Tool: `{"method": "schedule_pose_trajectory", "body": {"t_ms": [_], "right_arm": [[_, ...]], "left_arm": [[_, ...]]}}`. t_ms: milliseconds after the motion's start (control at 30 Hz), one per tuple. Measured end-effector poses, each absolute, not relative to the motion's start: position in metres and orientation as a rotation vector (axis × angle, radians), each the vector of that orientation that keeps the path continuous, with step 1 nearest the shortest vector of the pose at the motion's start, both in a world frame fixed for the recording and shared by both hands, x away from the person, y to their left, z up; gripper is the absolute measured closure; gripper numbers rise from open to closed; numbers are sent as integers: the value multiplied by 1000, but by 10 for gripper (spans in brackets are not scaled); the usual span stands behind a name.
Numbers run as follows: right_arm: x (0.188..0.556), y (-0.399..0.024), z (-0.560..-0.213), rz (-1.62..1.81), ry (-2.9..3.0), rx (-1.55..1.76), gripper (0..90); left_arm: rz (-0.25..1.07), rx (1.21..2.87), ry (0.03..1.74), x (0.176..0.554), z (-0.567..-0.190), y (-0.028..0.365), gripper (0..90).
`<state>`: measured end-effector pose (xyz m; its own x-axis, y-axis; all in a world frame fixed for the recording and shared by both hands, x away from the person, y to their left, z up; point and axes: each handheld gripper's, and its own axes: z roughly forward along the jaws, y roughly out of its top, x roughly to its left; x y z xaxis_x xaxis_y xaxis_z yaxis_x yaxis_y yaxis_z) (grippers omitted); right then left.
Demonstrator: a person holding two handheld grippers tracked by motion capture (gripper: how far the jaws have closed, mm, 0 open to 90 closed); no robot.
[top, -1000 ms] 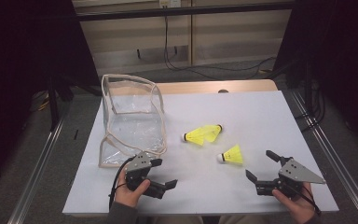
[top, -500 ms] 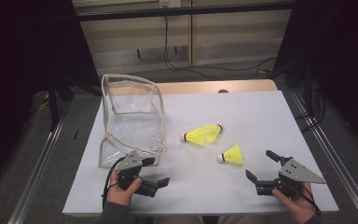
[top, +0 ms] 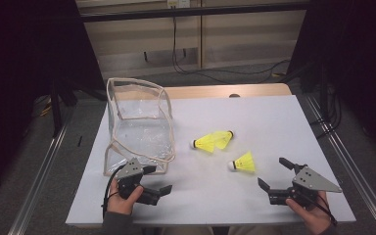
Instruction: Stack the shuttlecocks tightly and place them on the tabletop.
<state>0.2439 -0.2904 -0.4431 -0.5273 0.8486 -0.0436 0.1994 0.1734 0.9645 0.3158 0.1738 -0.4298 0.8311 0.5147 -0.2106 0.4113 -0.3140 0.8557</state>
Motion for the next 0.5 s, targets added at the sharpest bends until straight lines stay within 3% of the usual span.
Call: {"method": "schedule_pose_trajectory", "body": {"t_ms": [500], "right_arm": [[246,-291,-443,1375,1859,990,25]], "left_arm": [[146,1938,709,316,-430,183,43]]}}
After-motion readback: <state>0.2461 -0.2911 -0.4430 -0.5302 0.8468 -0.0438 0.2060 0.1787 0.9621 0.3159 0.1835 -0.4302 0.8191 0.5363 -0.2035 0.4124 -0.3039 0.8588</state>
